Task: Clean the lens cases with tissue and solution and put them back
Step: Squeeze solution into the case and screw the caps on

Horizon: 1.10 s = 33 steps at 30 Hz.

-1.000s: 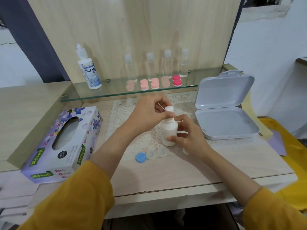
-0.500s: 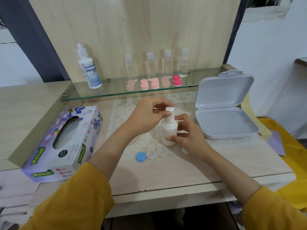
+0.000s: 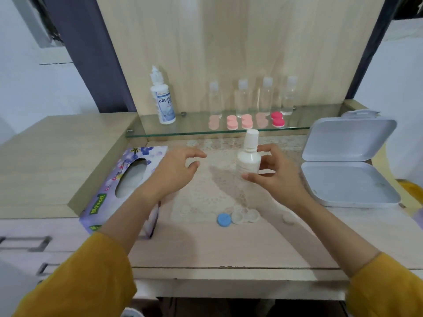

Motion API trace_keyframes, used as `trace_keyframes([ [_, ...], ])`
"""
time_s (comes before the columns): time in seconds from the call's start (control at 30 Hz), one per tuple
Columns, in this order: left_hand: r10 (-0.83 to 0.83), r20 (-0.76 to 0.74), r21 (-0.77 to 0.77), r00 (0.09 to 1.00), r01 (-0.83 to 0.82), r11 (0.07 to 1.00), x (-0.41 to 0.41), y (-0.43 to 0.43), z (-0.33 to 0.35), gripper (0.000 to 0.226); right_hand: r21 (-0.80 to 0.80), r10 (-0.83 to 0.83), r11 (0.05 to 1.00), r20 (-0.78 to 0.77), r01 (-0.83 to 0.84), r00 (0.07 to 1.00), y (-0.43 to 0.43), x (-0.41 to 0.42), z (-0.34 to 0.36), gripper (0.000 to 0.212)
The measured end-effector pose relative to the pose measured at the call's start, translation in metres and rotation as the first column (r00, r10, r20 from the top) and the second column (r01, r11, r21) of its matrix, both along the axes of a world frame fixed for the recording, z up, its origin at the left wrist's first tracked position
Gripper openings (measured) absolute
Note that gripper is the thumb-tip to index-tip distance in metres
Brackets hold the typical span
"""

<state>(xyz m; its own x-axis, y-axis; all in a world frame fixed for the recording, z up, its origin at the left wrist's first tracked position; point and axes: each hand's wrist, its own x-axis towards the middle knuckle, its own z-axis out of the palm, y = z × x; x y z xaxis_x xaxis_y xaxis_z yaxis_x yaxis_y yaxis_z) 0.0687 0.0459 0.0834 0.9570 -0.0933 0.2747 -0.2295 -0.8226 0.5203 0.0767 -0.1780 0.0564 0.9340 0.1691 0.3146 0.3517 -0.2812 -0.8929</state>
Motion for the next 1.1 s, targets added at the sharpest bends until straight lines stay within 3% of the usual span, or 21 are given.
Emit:
trace_keyframes([
  [0.2,0.206,-0.057,0.149,0.977,-0.196,0.969,-0.008,0.063,-0.005,0.034,0.053,0.042,0.998,0.086,-0.046,0.995,0.058,0.039,0.044,0.047],
  [0.37,0.209,-0.118,0.285,0.971,-0.168,0.944,-0.011,0.085,-0.018,0.041,0.037,0.045,0.998,0.134,-0.050,0.990,0.107,0.084,0.065,0.047],
  [0.73,0.191,-0.073,0.200,0.979,-0.173,0.964,-0.010,0.093,-0.032,0.044,-0.152,0.018,0.988,0.120,0.000,0.993,0.161,0.146,0.059,0.052],
  [1.1,0.187,-0.070,0.181,0.980,-0.172,0.968,-0.010,0.094,-0.034,0.044,-0.157,-0.003,0.987,0.128,0.023,0.992,0.166,0.156,0.056,0.059],
])
